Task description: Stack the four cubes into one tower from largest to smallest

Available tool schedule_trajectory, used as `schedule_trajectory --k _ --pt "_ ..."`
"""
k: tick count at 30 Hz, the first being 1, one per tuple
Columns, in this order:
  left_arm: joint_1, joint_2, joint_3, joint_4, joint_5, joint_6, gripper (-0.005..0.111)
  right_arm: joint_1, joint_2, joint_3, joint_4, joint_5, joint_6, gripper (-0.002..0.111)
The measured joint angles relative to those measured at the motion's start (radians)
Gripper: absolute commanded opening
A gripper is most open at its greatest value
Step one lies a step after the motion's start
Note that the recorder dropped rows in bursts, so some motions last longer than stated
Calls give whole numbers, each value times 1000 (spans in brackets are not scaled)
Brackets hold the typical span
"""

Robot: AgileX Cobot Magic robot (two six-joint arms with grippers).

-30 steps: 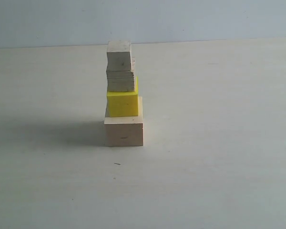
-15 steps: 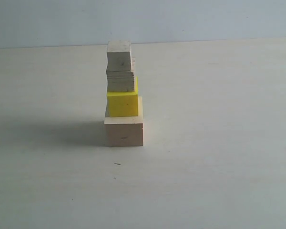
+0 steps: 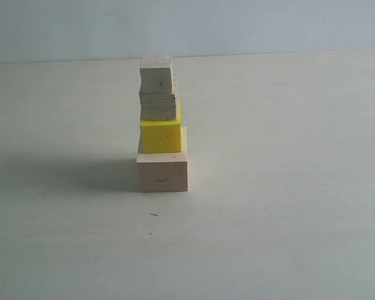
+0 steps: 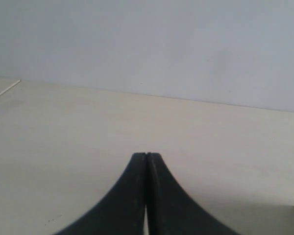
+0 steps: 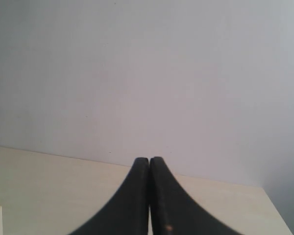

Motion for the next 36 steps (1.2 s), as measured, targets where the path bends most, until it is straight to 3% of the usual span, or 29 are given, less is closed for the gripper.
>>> schedule_trajectory --k 12,36 --pt "0 0 25 -26 108 106 0 0 0 0 0 0 2 0" --pt "0 0 25 -26 118 155 0 0 0 0 0 0 2 0"
